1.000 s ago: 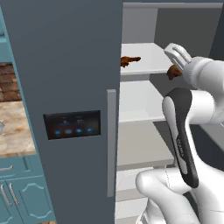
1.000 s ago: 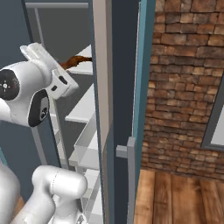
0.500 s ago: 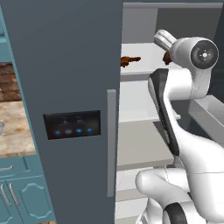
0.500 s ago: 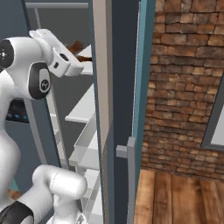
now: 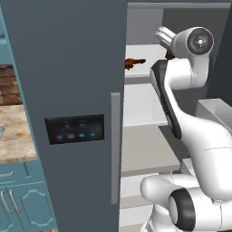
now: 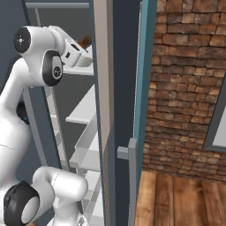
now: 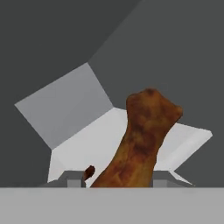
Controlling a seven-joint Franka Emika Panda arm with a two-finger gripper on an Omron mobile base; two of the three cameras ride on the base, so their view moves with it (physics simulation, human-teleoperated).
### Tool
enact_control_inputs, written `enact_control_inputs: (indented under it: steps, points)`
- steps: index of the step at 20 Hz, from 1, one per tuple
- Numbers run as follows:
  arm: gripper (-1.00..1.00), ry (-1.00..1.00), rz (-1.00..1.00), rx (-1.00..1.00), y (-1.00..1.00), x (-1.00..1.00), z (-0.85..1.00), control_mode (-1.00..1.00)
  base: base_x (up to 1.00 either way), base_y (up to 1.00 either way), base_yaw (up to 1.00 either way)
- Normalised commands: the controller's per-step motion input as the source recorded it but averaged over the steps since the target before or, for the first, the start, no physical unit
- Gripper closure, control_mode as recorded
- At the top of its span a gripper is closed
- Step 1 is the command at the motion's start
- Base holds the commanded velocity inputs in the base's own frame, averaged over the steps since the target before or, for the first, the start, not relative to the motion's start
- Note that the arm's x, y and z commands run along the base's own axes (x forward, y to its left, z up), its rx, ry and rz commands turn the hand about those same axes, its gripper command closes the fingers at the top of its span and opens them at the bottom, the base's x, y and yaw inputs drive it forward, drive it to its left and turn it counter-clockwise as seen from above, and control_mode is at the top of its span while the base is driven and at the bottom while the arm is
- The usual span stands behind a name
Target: Place the chicken drumstick on the counter behind the older chicken drumstick on the same shelf of the fridge to maintain FIFO order. Close the fridge door when finished.
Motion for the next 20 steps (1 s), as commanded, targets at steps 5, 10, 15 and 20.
enact_control_inputs:
  steps: [5, 10, 15, 20]
  points:
    - [1.0, 0.07, 0.08, -0.04, -0.29, 0.58, -0.18, -1.0, 0.0, 0.0, 0.0]
    - [1.0, 0.07, 0.18, -0.02, -0.16, 0.63, -0.02, -1.0, 0.0, 0.0, 0.0]
    - [1.0, 0.02, 0.15, -0.02, -0.05, 0.6, -0.05, -1.0, 0.0, 0.0, 0.0]
    - [1.0, 0.0, 0.1, -0.05, -0.01, 0.42, 0.0, -1.0, 0.0, 0.0, 0.0]
